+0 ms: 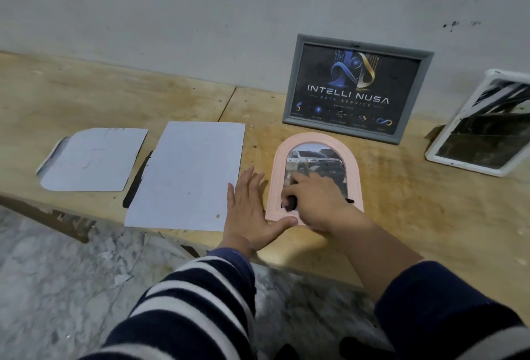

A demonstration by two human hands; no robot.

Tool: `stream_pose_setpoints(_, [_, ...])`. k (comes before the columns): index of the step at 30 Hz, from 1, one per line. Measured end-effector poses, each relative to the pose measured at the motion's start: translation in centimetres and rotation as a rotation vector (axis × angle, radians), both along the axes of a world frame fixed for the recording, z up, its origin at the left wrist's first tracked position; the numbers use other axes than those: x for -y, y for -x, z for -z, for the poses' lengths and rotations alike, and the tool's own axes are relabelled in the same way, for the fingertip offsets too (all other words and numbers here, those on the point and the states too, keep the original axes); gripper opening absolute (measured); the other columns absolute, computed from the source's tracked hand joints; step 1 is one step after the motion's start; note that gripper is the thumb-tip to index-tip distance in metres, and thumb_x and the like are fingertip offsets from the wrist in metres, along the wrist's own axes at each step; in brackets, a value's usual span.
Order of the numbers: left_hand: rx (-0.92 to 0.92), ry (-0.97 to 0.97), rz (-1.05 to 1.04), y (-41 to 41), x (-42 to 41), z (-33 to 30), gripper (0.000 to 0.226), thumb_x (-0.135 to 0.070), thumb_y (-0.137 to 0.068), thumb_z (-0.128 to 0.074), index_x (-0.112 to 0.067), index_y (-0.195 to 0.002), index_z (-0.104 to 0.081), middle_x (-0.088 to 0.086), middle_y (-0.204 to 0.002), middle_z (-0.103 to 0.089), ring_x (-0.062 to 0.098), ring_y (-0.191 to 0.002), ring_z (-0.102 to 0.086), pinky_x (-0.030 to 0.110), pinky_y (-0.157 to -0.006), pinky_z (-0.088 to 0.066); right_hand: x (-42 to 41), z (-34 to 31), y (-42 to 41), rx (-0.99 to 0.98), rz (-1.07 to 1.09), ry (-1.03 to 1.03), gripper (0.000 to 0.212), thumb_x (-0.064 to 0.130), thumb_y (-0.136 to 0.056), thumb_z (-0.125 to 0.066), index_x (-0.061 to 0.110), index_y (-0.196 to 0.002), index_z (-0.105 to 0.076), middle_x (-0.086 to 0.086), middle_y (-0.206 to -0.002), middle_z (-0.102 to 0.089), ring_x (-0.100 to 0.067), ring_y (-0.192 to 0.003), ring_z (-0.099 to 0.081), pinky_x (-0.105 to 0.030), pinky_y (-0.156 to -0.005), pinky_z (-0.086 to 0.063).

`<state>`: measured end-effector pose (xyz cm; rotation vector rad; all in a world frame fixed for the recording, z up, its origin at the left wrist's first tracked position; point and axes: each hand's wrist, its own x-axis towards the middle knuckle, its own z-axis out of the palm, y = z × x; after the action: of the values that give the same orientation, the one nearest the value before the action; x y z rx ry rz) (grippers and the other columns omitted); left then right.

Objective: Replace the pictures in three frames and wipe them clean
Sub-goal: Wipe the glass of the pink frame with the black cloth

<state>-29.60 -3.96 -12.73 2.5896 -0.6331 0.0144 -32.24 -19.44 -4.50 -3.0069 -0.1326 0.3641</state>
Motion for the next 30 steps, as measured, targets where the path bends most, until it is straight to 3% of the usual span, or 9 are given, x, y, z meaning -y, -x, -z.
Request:
stream_pose_setpoints(3, [-0.068,0.092,-0.071,0.4,-0.2,-0.1,0.099,-0.082,-0.073,-0.043,-0.019,-0.146,-0.023,0.0,-0.152,-0.028,0.02,-0.139,-0.027,0.047,-0.116,-0.02,3.1,-0.3,1.2,0.018,0.248,-0.177,0.025,0.01,-0.088,-0.046,0.032,-0.087,-0.06,0.006,-0.109,-0.049,-0.026,-0.099,-0.051,-0.038,-0.078,-0.044])
stream_pose_setpoints(6, [-0.133,0.11,-0.208,-1.0,0.8,-1.4,0.074,-0.067,-0.085,-0.046,-0.02,-0.141,-0.033,-0.002,-0.138,-0.051,0.021,-0.124,-0.048,0.045,-0.106,-0.036,6.7,-0.7,1.1,0.031,0.458,-0.262,0.025,0.019,-0.09,-0.042,0.035,-0.082,-0.06,0.003,-0.108,-0.049,-0.026,-0.098,-0.054,-0.04,-0.084,-0.048])
stream_pose_setpoints(10, [-0.17,0.046,-0.263,-4.3,3.0,-3.6,0.055,-0.047,-0.092,-0.048,-0.021,-0.14,-0.039,-0.003,-0.134,-0.056,0.022,-0.123,-0.051,0.044,-0.102,-0.035,9.1,-0.7,-0.5,0.102,0.566,-0.254,0.015,0.041,-0.094,-0.046,0.036,-0.092,-0.061,0.001,-0.105,-0.048,-0.026,-0.093,-0.056,-0.039,-0.08,-0.051])
stream_pose_setpoints(13, [-0.228,-0.019,-0.176,-6.7,5.0,-4.4,0.053,-0.041,-0.094,-0.046,-0.02,-0.142,-0.039,0.002,-0.141,-0.046,0.026,-0.126,-0.047,0.043,-0.099,-0.039,9.6,-0.6,-3.2,0.158,0.596,-0.239,0.017,0.035,-0.097,-0.048,0.035,-0.102,-0.065,0.003,-0.11,-0.051,-0.023,-0.096,-0.056,-0.033,-0.075,-0.047])
stream_pose_setpoints(19, [-0.367,-0.044,-0.114,-10.3,7.7,-4.0,0.045,-0.041,-0.093,-0.05,-0.013,-0.128,-0.05,0.011,-0.126,-0.05,0.029,-0.107,-0.055,0.04,-0.091,-0.05,7.8,-0.8,-9.4,0.171,0.448,-0.152,0.037,0.023,-0.095,-0.053,0.032,-0.131,-0.055,0.003,-0.132,-0.056,-0.026,-0.117,-0.053,-0.036,-0.089,-0.045])
stream_pose_setpoints(26, [-0.382,-0.086,-0.171,-12.5,8.5,-3.6,0.039,-0.041,-0.082,-0.066,-0.021,-0.114,-0.058,0.003,-0.111,-0.06,0.025,-0.093,-0.06,0.04,-0.081,-0.054,5.8,1.1,-13.6,0.127,0.163,-0.034,0.036,0.009,-0.089,-0.056,0.034,-0.114,-0.064,0.01,-0.124,-0.06,-0.023,-0.109,-0.049,-0.037,-0.091,-0.041])
stream_pose_setpoints(30, [-0.387,-0.123,-0.177,-12.7,8.8,-3.5,0.044,-0.043,-0.078,-0.068,-0.021,-0.113,-0.054,0.001,-0.108,-0.059,0.023,-0.091,-0.06,0.039,-0.077,-0.054,6.1,1.9,-13.8,0.122,0.114,0.039,0.04,0.009,-0.091,-0.055,0.036,-0.119,-0.063,0.012,-0.127,-0.058,-0.021,-0.112,-0.047,-0.036,-0.092,-0.039])
